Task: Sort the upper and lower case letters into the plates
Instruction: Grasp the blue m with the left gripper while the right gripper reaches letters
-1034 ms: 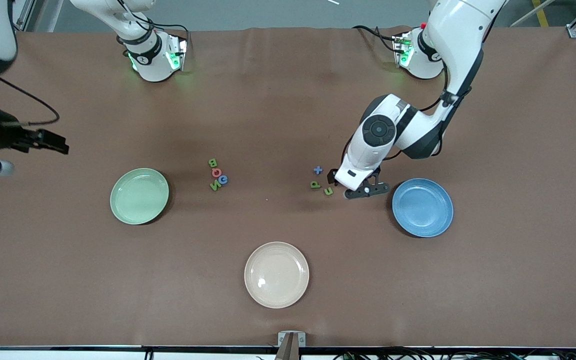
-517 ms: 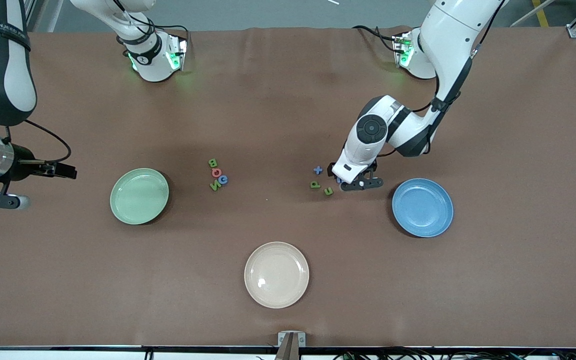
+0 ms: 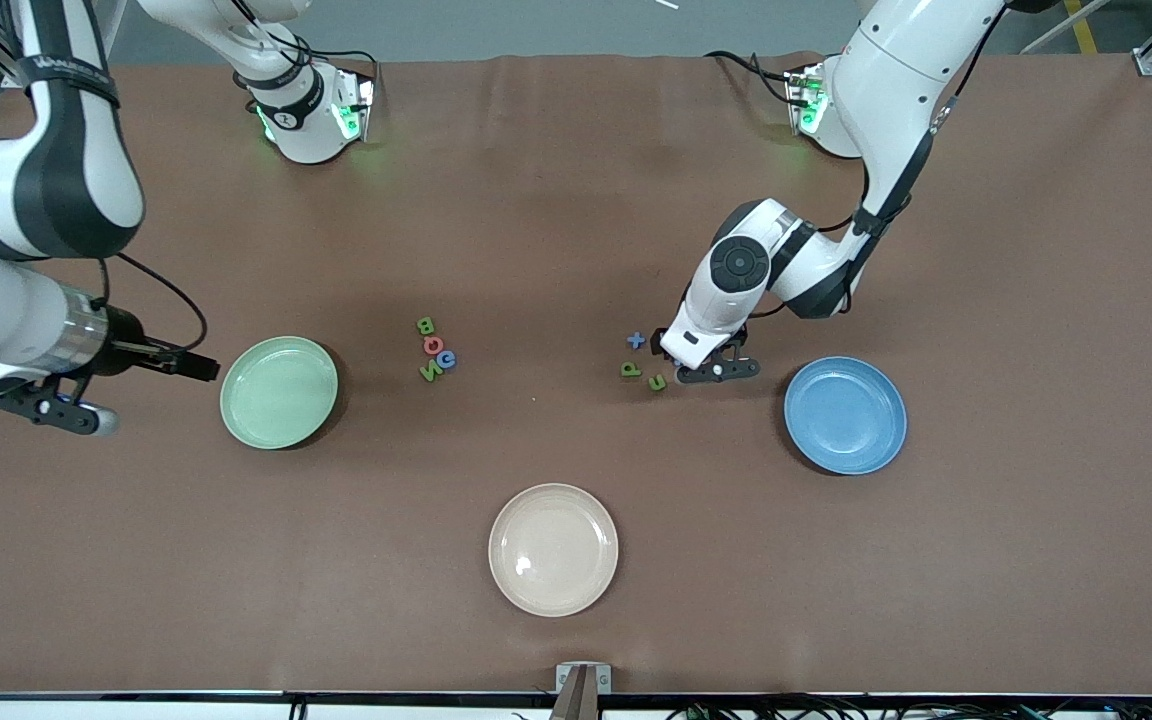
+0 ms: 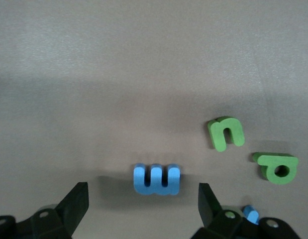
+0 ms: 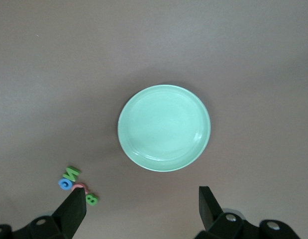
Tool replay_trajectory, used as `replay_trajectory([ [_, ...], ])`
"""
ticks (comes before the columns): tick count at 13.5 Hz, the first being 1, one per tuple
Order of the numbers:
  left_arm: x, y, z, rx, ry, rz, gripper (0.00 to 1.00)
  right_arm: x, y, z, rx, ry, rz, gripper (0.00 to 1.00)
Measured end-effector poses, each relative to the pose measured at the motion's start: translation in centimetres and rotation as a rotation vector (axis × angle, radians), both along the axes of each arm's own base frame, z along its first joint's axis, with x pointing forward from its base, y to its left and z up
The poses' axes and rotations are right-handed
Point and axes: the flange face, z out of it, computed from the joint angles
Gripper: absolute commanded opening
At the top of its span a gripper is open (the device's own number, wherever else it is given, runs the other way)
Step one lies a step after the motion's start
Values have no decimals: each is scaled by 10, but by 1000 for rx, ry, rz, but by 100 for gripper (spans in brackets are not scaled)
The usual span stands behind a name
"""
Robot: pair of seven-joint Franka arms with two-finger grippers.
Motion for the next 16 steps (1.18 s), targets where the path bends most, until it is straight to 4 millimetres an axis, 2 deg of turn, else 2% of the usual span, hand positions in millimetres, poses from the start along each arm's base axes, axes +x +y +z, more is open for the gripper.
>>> replay_trajectory([
  [4, -1, 0, -9, 1, 6, -4, 75, -6, 54, -35, -18, -43, -106, 100],
  [6, 0, 0, -8, 0, 3, -1, 72, -11, 75, -56, -21, -70, -144, 100],
  [10, 1, -1, -6, 6, -10, -21, 66, -27, 106, -101, -29, -83, -206, 100],
  [16, 2, -4, -2, 15, -30, -34, 40, -31, 141, -145, -46, -74, -283, 100],
])
